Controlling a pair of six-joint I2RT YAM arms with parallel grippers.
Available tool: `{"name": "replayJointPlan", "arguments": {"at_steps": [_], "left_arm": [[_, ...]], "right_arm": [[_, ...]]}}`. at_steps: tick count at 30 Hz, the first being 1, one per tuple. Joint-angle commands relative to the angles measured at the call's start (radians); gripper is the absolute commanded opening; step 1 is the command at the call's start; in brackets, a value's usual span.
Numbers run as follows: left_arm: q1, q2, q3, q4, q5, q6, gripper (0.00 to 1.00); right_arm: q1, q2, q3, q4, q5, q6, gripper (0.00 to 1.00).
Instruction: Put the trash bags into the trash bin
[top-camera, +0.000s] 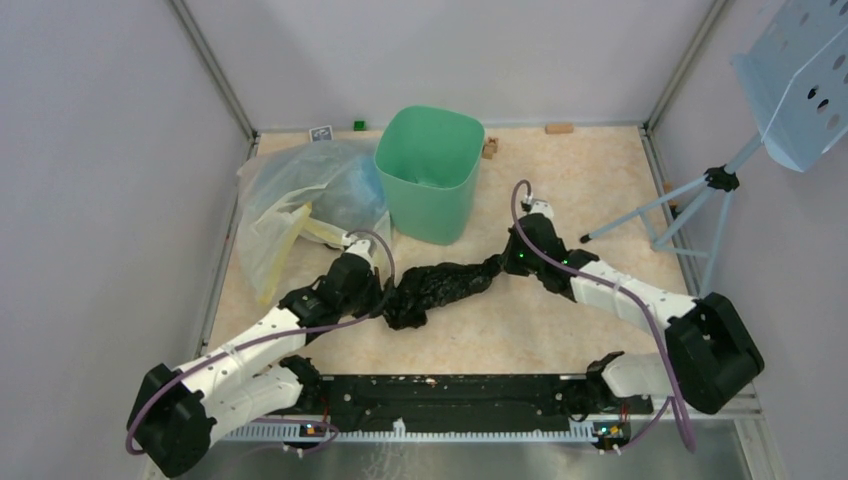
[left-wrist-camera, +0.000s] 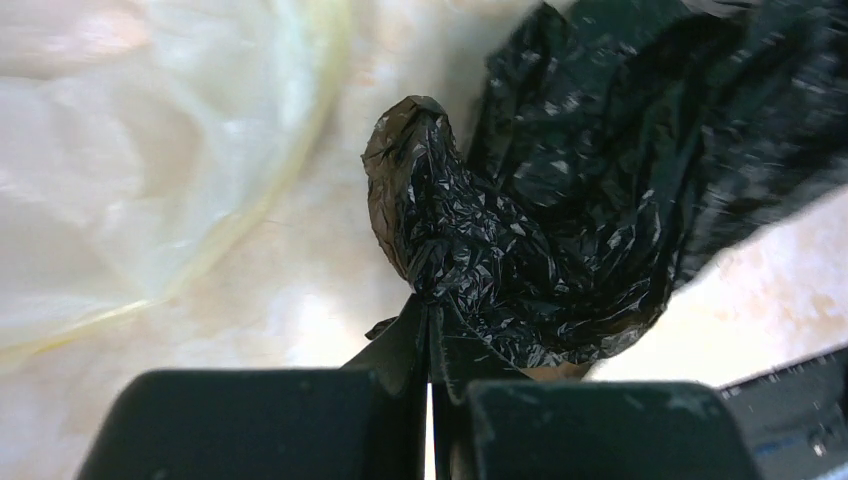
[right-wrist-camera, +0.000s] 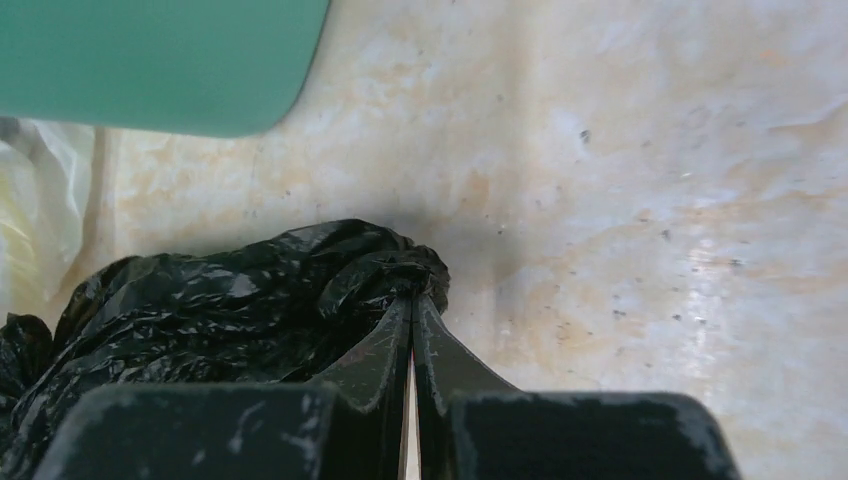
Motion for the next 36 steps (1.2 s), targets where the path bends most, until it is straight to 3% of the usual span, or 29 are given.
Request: {"name": "replayJointPlan", "arguments": {"at_steps": [1, 7, 13, 21, 28, 36], "left_arm": [[0.004, -0.072, 0.057, -0.112, -0.213, -0.059, 0.00], [0.003, -0.201, 0.042, -0.139, -0.277, -0.119, 0.00], [0.004, -0.272, 0.029, -0.117, -0.291, -0.130, 0.00], [0.035, -0.099, 0.115, -0.205, -0.327, -0.171, 0.00], [0.102, -0.042, 0.145, -0.078, -0.230, -0.100, 0.00], [0.155, 0.153, 0.291, -0.004, -0.126, 0.003, 0.00]], "right_arm": [[-0.025, -0.154, 0.020, -0.073, 0.149, -0.030, 0.00], [-0.107, -0.312, 0.002, -0.136, 0.166, -0.033, 0.00], [-0.113, -0.374, -0.003, -0.163, 0.165, -0.046, 0.00], [-0.133, -0.414, -0.016, -0.238, 0.232, 0.006, 0.00], [-0.134, -0.433, 0.002, -0.238, 0.187, -0.036, 0.00], [-0.134, -0.333, 0.094, -0.248, 0.034, -0.069, 0.00]]}}
